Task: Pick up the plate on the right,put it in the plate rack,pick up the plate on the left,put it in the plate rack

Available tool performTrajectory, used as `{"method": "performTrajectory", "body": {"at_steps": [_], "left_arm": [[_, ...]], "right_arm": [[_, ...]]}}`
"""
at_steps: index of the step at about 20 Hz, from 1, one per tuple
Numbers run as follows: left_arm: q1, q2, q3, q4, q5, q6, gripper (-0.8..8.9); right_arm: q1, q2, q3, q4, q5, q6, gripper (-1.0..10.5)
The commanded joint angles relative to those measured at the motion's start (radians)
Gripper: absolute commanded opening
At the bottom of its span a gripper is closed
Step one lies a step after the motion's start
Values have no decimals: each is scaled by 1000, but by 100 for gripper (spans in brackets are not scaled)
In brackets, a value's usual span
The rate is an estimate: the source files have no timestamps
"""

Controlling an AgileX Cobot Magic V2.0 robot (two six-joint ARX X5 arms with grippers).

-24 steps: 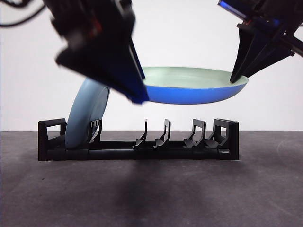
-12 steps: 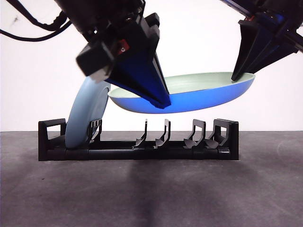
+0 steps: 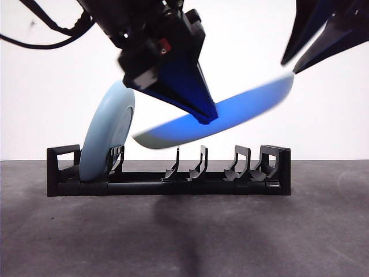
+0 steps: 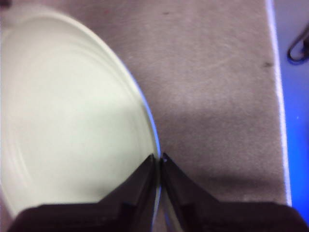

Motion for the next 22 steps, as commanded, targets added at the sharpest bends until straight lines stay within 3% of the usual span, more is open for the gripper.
{"method": "performTrajectory", "body": {"at_steps": [1,6,9,12,16,22], "left_arm": [[5,3,2,68,17,-107,-7],[90,3,2,317,227,-370,-7],[196,3,12,480,336,-511,-7],[350,16,66,580,507,-694,-8],[512,98,212,592,655,-827,-8],[581,214,306,589,724,-930,-8]], "right_arm": [[-26,-47,1,21,22,2,251],[-66,-212,1,119,313,2,249],[-71,-291,1,139,413,1,248],[-71,-331,1,139,416,1,248],[-70,-336,1,132,414,2,248],[-70,-336,1,121,414,1,247]]}}
